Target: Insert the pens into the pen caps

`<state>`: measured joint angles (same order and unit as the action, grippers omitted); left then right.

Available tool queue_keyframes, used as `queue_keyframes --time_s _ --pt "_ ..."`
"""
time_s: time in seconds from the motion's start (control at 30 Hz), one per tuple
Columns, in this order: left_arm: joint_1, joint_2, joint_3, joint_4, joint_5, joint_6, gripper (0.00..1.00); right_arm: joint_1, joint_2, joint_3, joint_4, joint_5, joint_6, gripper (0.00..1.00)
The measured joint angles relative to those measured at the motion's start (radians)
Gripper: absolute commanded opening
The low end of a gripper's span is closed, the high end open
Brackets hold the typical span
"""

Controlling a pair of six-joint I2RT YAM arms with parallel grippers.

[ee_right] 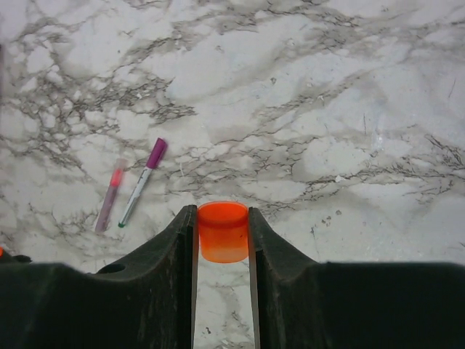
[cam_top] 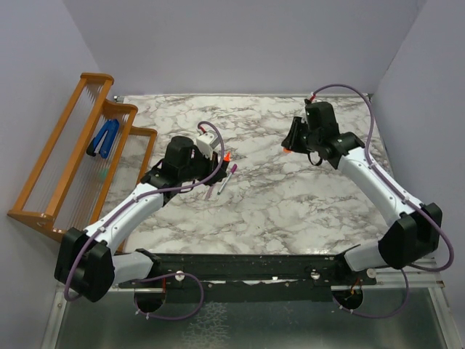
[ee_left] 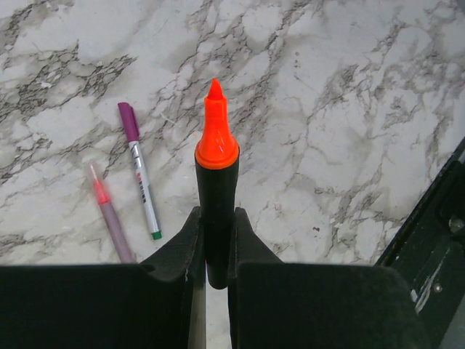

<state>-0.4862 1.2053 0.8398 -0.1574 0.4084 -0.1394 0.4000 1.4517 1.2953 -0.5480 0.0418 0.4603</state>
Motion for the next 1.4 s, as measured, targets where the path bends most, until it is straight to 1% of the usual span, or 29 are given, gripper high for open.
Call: queue_keyframes --time_s 0.27,0.43,0.83,1.1,1.4 --pt "0.0 0.031 -0.045 0.126 0.149 -0.108 0.0 0.125 -0.163 -0.051 0.057 -0.015 -0.052 0.01" --pt "-0.031 0.052 -0.054 0.175 0.176 -0.167 0.0 0.157 -0.214 -0.051 0.073 -0.026 -0.062 0.0" --pt "-0.159 0.131 0.04 0.17 0.162 -0.174 0.0 0.232 -0.193 -0.036 0.104 -0.03 -0.068 0.01" --pt "-0.164 0.138 0.055 0.172 0.14 -0.175 0.0 0.315 -0.167 -0.036 0.115 0.0 -0.059 0.0" --pt "-0.164 0.151 0.069 0.19 0.141 -0.194 0.0 0.34 -0.167 -0.038 0.174 0.074 -0.041 0.01"
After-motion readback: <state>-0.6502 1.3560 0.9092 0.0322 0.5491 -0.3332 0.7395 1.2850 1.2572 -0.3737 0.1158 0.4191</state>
